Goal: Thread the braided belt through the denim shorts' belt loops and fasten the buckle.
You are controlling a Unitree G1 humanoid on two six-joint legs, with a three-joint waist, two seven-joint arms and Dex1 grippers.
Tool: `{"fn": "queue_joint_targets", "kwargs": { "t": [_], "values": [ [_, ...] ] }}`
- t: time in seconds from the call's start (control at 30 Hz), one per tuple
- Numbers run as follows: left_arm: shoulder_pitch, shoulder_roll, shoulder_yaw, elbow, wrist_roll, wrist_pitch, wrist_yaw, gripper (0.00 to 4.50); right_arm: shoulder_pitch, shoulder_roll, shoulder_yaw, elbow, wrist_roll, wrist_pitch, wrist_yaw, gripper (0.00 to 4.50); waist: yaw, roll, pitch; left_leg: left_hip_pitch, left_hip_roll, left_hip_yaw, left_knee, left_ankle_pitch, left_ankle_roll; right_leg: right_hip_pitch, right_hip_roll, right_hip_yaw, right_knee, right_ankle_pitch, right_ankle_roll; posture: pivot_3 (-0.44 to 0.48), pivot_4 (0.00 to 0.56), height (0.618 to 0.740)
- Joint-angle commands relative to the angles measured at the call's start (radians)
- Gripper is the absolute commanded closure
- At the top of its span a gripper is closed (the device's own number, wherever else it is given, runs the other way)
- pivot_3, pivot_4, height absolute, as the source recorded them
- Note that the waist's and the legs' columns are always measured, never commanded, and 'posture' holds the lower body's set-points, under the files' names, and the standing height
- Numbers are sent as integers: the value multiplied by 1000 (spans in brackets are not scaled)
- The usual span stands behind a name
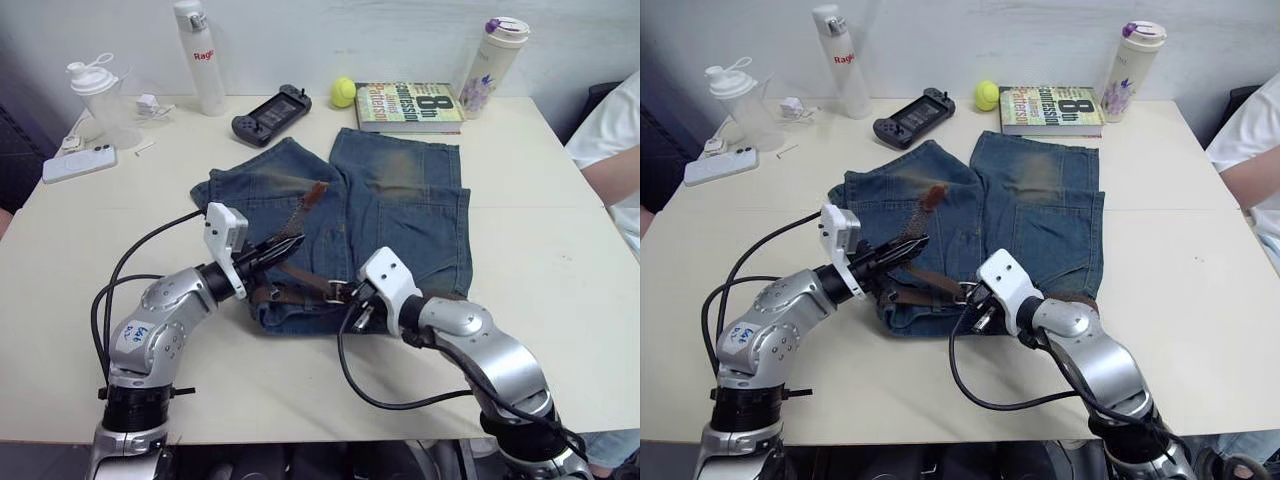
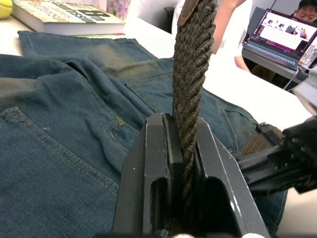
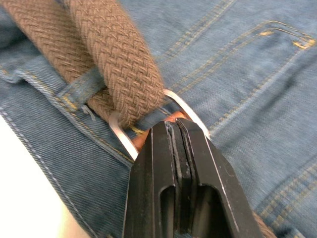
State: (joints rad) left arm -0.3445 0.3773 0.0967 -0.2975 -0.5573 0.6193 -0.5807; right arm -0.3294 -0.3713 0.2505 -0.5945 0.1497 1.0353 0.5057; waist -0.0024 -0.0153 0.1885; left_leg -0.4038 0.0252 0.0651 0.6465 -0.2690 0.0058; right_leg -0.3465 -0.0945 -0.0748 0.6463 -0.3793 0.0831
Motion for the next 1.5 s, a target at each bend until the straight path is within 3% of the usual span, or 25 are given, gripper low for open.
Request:
{"fn": "queue_joint_targets", "kwargs": {
  "t": [0.03, 0.63, 1.03, 1.5],
  "values": [
    [-8, 11, 0, -29, 3, -24, -2, 4500, 3, -31, -47, -55, 14, 36, -18, 4483, 0, 0, 0, 0, 0, 0, 0, 0, 0, 0, 0, 0, 0, 0, 0, 0, 150, 740],
    [-9, 13, -5, -28, 14, -25, 10, 4500, -91, -31, 115, -21, 7, -5, -51, 4483, -4, 0, 0, 0, 0, 0, -1, 0, 0, -1, 0, 0, 0, 0, 0, 0, 150, 740],
    [1, 24, -5, -32, 11, -28, 6, 4500, -113, -82, 96, -56, 29, 21, -36, 4483, -1, 0, 0, -1, 0, 0, -1, 0, 1, -1, 0, 0, -1, 0, 0, 0, 150, 740],
    [-1, 20, -13, -31, 13, -26, 12, 4500, -183, -8, 276, 109, -56, -79, -52, 4483, -8, 0, 0, 0, 1, 0, -1, 0, 0, -1, 0, 0, -1, 0, 0, 0, 150, 740]
  ]
}}
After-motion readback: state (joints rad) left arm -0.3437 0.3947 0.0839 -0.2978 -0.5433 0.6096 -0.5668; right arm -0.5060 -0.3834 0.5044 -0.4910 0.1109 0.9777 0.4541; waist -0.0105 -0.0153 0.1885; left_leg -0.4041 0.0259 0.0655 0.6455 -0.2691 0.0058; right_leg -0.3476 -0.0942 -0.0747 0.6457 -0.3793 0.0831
